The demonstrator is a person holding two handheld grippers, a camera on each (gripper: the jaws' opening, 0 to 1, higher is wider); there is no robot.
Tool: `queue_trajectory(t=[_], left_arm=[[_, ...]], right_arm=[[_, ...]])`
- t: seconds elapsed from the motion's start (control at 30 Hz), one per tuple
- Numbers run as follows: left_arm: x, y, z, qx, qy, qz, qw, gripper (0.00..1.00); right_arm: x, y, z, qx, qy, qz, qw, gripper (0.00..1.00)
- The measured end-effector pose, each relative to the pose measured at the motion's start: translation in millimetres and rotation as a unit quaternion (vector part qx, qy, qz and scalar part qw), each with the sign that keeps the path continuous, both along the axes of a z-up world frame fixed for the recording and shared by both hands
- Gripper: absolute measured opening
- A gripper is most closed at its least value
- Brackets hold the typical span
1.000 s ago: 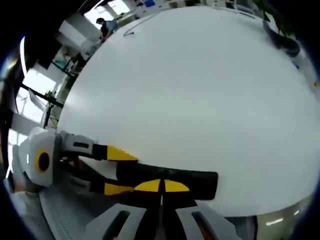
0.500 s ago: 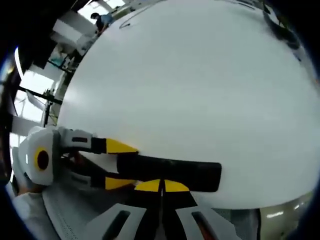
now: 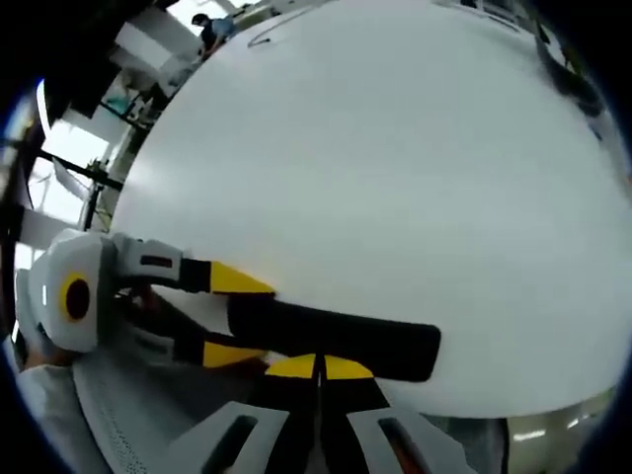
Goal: Press the specified remote control buttons in sequence, fully releasing each button before pressing the next.
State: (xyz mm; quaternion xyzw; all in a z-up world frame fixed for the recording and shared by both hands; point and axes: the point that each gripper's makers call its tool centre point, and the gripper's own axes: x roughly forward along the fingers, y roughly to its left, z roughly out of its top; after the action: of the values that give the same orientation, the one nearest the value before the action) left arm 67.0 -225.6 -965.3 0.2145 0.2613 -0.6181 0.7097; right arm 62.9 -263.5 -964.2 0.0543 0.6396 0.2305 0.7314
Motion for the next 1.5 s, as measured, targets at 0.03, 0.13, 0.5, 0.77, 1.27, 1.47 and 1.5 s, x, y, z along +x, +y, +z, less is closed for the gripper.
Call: queue_trajectory(t=[0.03, 0.13, 0.5, 0.77, 1.27, 1.47, 1.5], left_arm=[[0.1, 0, -0.2, 0.000, 0.000, 0.000, 1.0000, 0.25], [0.3, 0, -0.4, 0.001, -0.001, -0.001, 1.0000, 0.25], [1.0, -1, 0.6, 0.001, -0.001, -0.001, 1.0000, 0.25], [0.6, 0, 1.0, 0.001, -0.001, -0.001, 1.0000, 0.25], [2.1, -1, 1.3, 0.001, 0.000, 0.000, 1.0000, 0.25], [2.3, -1, 1.7, 0.000, 0.000, 0.000, 1.0000, 0.25], [2.4, -1, 1.7, 0.000, 0.000, 0.000, 1.0000, 0.25]], right_arm=[[0, 0, -0.1, 0.000, 0.000, 0.000, 1.0000, 0.00], [0, 0, -0.3, -0.002, -0.004, 0.005, 1.0000, 0.00], [0, 1, 1.7, -0.012, -0.015, 0.025, 0.9995, 0.00], [1, 1, 2.3, 0.000, -0.001, 0.010, 1.0000, 0.00], [9, 14, 7.0, 0.020, -0.039, 0.030, 0.9986, 0.00], [15, 13, 9.4, 0.017, -0.061, 0.036, 0.9974, 0.00], [16, 12, 9.7, 0.017, -0.064, 0.034, 0.9972, 0.00]])
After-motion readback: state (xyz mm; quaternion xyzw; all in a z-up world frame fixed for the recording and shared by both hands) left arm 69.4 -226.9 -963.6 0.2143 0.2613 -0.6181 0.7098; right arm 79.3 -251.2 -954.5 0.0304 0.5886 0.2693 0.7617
